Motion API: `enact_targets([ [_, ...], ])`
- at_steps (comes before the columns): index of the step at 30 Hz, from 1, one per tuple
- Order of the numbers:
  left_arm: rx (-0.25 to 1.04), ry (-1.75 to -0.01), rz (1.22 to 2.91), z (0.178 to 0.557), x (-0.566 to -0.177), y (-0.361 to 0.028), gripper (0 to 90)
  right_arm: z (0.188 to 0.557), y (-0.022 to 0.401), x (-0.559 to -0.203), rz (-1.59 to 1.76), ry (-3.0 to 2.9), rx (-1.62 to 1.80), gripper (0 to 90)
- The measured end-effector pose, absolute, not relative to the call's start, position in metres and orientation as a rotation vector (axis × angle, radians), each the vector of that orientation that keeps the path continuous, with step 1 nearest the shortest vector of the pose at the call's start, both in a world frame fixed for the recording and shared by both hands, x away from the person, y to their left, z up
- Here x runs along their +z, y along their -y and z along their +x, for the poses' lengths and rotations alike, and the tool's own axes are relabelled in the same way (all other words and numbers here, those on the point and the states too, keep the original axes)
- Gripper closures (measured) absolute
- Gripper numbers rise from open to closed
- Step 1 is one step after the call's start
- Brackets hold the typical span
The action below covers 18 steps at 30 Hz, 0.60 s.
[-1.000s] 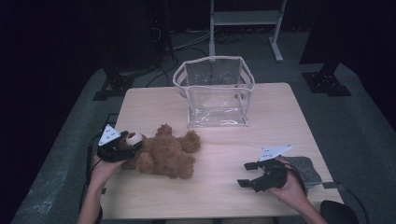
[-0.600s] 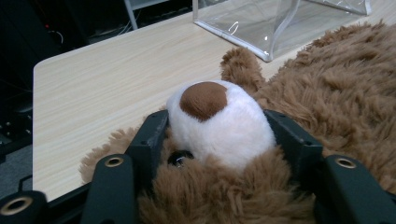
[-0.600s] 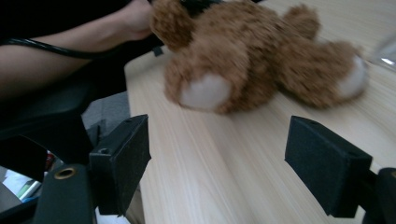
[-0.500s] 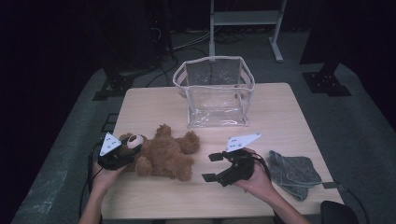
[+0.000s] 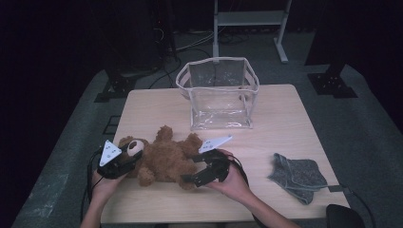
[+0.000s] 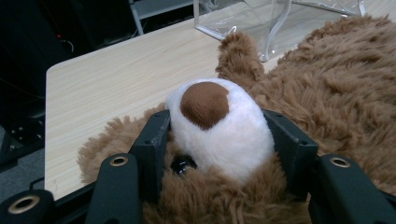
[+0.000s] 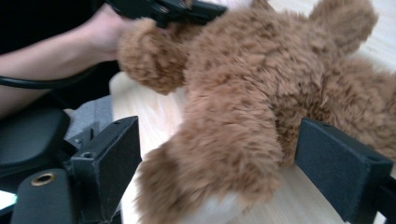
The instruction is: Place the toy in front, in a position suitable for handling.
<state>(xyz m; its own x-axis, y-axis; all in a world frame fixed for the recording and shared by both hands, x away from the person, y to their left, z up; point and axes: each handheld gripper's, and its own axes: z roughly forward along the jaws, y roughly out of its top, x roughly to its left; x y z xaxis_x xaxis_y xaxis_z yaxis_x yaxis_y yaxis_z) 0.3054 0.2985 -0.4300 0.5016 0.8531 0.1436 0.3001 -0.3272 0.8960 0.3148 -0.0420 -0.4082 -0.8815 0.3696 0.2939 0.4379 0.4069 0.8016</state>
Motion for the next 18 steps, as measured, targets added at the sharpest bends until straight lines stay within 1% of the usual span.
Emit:
enact_targets([
  [2,0.796,-0.958,1.864,0.303,-0.43,-0.299,46.0,0.314,0.039,-0.412,-0.75,2.59,-1.495,13.4],
  [5,0.805,-0.952,1.861,0.296,-0.43,-0.3,46.1,0.312,0.028,-0.428,-0.761,2.646,-1.446,14.2],
  [6,0.805,-0.952,1.861,0.296,-0.43,-0.3,46.1,0.312,0.027,-0.432,-0.763,2.653,-1.427,17.2],
  [7,0.811,-0.948,1.856,0.293,-0.431,-0.3,46.0,0.311,0.026,-0.435,-0.771,2.645,-1.418,22.2],
  [9,0.813,-0.944,1.846,0.291,-0.432,-0.301,45.6,0.311,0.027,-0.44,-0.746,2.635,-1.4,39.2],
  [10,0.813,-0.944,1.846,0.291,-0.432,-0.301,44.6,0.311,0.027,-0.442,-0.748,2.636,-1.391,43.0],
  [11,0.809,-0.947,1.836,0.29,-0.432,-0.301,44.6,0.311,0.027,-0.442,-0.748,2.636,-1.391,43.0],
  [12,0.809,-0.94,1.833,0.29,-0.431,-0.303,40.3,0.311,0.028,-0.443,-0.737,2.648,-1.382,50.5],
  [13,0.809,-0.94,1.833,0.29,-0.431,-0.303,36.4,0.311,0.028,-0.443,-0.725,2.653,-1.378,53.1],
  [14,0.808,-0.939,1.83,0.29,-0.43,-0.303,30.7,0.311,0.028,-0.443,-0.725,2.653,-1.378,53.1],
  [15,0.792,-0.94,1.824,0.291,-0.428,-0.304,23.9,0.311,0.029,-0.442,-0.712,2.678,-1.365,56.4],
  [16,0.788,-0.941,1.84,0.294,-0.425,-0.302,17.9,0.311,0.03,-0.441,-0.702,2.681,-1.359,57.5],
  [18,0.799,-0.929,1.865,0.297,-0.423,-0.299,11.6,0.311,0.03,-0.44,-0.688,2.699,-1.347,58.8],
])
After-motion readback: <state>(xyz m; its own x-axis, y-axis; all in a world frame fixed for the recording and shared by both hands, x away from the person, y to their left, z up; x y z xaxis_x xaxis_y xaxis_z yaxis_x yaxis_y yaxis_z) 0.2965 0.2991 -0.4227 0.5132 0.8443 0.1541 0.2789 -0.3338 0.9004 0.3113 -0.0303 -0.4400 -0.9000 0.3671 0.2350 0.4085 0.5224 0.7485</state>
